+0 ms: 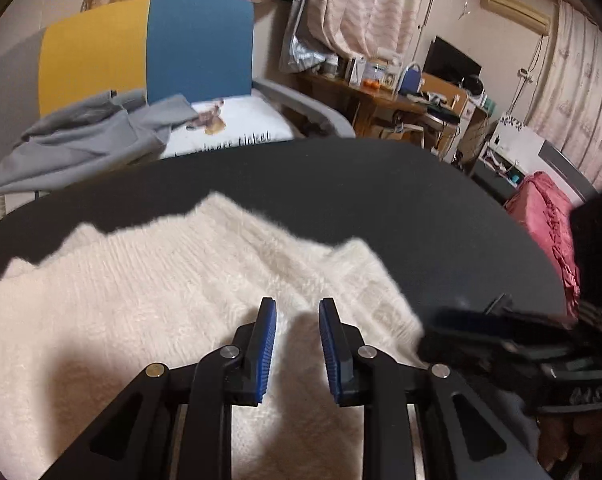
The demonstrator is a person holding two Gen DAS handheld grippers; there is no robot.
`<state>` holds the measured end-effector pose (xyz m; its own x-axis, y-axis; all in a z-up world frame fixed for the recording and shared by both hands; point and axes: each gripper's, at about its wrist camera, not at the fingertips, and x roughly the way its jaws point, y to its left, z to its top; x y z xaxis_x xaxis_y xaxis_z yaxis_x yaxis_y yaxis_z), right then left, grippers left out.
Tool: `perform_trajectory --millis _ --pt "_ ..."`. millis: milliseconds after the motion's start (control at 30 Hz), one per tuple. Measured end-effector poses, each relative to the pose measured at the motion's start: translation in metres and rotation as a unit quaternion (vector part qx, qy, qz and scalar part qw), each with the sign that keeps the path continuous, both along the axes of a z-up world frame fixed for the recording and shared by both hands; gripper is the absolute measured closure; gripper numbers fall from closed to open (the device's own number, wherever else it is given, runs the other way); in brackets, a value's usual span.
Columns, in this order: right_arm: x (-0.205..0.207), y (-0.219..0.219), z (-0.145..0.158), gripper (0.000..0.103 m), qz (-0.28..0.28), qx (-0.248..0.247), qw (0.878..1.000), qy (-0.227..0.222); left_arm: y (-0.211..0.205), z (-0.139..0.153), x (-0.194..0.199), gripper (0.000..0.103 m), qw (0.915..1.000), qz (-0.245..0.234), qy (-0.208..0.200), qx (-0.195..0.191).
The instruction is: Fold clothes
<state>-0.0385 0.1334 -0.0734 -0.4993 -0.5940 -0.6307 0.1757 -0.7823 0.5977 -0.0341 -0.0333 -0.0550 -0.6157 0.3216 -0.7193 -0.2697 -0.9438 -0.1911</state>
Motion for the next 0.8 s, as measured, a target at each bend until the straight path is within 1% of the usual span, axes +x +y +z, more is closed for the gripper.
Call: perform_trajectory --millis 33,67,100,133,167,200,267,300,400,467,533,633,667,700,767,800 --pt "-0.007 -0.002 -0.001 0.062 0.006 -0.007 1.000 -0.006 -0.003 -0.003 0.000 0.080 1.0000 0.002 -0.003 0.009" --pt "-0.015 -0.003 -0.002 0.068 0.012 -0.013 1.000 -0.011 -0.006 -0.005 -0.001 0.080 0.9998 0.003 -0.005 0.021" --pt "-0.021 -0.004 -0.004 0.079 0.017 -0.020 1.000 -0.017 -0.009 -0.006 -0.002 0.080 0.9994 0.004 -0.007 0.033" --pt "-0.015 0.001 -0.009 0.087 0.012 -0.032 0.999 -0.027 -0.011 -0.008 -0.004 0.080 0.9991 0.004 -0.012 0.041" --pt "-0.009 0.007 -0.013 0.089 0.007 -0.042 0.998 -0.036 -0.013 -0.009 -0.005 0.080 0.9988 0.003 -0.014 0.046" --pt "-0.008 0.009 -0.014 0.092 -0.002 -0.044 0.998 -0.034 -0.014 -0.011 -0.007 0.080 0.9986 0.002 -0.017 0.051" --pt "-0.001 0.016 -0.007 0.093 -0.032 -0.029 0.999 -0.014 -0.014 -0.013 -0.009 0.080 0.9984 0.001 -0.019 0.054" --pt "0.004 0.016 -0.001 0.095 -0.042 0.003 0.999 -0.001 -0.013 -0.013 -0.009 0.080 0.9985 0.000 -0.017 0.051" --pt "0.007 0.000 -0.004 0.096 -0.038 0.084 0.996 0.007 -0.011 -0.014 -0.009 0.080 0.9986 -0.002 -0.018 0.049" --pt "0.009 0.003 -0.002 0.095 -0.044 0.069 0.997 0.012 -0.014 -0.015 -0.010 0.080 0.9981 -0.002 -0.021 0.059" --pt "0.007 0.013 0.009 0.093 -0.064 0.037 0.997 0.021 -0.017 -0.016 -0.011 0.080 0.9974 -0.002 -0.023 0.069" --pt "-0.007 0.004 0.030 0.092 -0.040 0.021 0.997 0.063 -0.015 -0.015 -0.011 0.080 0.9979 -0.002 -0.021 0.061" --pt "-0.017 -0.004 0.031 0.092 -0.016 0.025 0.998 0.056 -0.014 -0.015 -0.011 0.080 0.9981 -0.002 -0.020 0.058" --pt "-0.028 -0.014 0.026 0.094 0.006 0.034 0.999 0.038 -0.014 -0.014 -0.011 0.080 0.9982 -0.002 -0.020 0.057" --pt "-0.048 -0.028 0.007 0.097 0.012 0.072 0.997 -0.004 -0.014 -0.015 -0.011 0.080 0.9980 -0.003 -0.020 0.059" --pt "-0.051 -0.028 0.002 0.103 0.006 0.087 0.996 -0.010 -0.014 -0.015 -0.011 0.080 0.9979 -0.003 -0.021 0.061"
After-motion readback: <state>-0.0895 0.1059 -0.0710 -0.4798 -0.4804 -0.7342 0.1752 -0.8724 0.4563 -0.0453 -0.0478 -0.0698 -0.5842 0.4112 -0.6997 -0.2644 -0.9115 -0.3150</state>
